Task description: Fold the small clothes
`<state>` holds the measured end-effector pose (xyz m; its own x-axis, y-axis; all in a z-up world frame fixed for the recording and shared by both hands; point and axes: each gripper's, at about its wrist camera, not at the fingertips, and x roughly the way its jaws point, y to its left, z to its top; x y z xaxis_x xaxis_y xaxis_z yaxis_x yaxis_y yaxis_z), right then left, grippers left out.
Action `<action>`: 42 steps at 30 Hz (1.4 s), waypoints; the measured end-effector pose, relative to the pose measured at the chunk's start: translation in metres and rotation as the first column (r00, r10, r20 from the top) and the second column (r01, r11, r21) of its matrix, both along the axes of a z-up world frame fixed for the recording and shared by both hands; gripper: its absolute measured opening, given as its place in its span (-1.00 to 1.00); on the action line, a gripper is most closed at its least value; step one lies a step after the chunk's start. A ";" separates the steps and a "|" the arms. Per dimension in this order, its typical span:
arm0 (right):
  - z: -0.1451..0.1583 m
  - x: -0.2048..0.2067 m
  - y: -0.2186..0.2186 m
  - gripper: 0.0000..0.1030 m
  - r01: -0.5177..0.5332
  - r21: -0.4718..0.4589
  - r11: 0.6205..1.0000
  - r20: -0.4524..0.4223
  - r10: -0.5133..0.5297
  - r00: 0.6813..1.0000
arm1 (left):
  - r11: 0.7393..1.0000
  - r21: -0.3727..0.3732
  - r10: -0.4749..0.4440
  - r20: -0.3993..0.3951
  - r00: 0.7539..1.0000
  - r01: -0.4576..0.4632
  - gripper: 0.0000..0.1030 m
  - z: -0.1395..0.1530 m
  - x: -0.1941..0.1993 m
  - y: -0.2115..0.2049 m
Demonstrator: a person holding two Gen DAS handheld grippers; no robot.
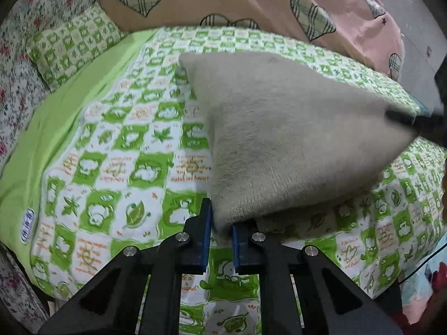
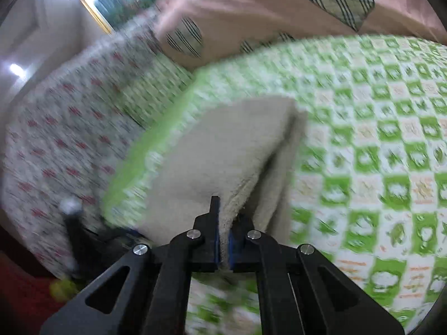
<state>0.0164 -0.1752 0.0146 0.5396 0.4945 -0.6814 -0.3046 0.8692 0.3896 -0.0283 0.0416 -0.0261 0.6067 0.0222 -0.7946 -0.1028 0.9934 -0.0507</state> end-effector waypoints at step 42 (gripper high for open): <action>-0.031 0.098 -0.012 -0.73 0.159 0.109 0.981 -0.195 -0.136 0.971 | 0.912 -0.323 -0.204 0.175 0.963 0.252 -0.46 0.064 0.075 0.032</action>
<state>0.1149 -0.1868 -0.0160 0.4826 0.5050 -0.7157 -0.0891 0.8411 0.5334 0.0466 0.0736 0.0376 0.6646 -0.3858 -0.6398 0.1563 0.9092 -0.3858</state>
